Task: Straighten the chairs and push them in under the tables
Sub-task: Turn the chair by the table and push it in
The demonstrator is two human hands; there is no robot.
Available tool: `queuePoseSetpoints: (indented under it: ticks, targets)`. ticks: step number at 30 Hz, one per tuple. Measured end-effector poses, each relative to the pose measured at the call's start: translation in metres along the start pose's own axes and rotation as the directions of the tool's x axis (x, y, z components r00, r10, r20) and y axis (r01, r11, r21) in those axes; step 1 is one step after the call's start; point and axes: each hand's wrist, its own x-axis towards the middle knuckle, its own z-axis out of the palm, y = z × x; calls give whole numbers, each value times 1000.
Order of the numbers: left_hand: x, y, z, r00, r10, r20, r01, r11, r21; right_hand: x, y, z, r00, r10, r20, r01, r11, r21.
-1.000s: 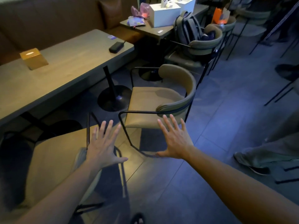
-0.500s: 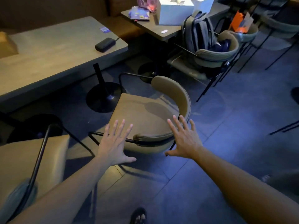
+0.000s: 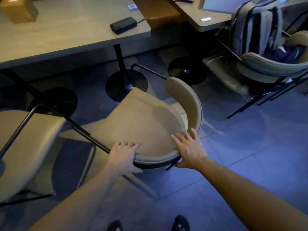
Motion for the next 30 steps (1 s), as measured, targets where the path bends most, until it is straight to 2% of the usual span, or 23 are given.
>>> queuePoseSetpoints:
  ticks: [1, 4, 7, 19, 26, 30]
  targets:
    - [3, 1, -1, 1000, -19, 16, 19, 1000, -1, 7, 4, 3, 998, -62, -33, 61, 998, -9]
    - [7, -2, -3, 999, -38, 33, 36, 999, 38, 22, 11, 3, 982, -187, 4, 187, 981, -51]
    - [14, -6, -8, 998, -45, 33, 43, 998, 39, 33, 18, 0, 976, -218, -1, 218, 972, -85]
    - [93, -65, -51, 995, -97, 24, 96, 995, 41, 123, 52, -60, 979, -201, -44, 195, 974, -112]
    - [113, -80, -61, 994, -97, 55, 96, 995, 20, 151, 65, -67, 977, -211, -23, 207, 972, -113]
    - [108, -73, -62, 991, -125, 40, 124, 992, 20, 148, 65, -61, 972, -223, -79, 215, 972, -99]
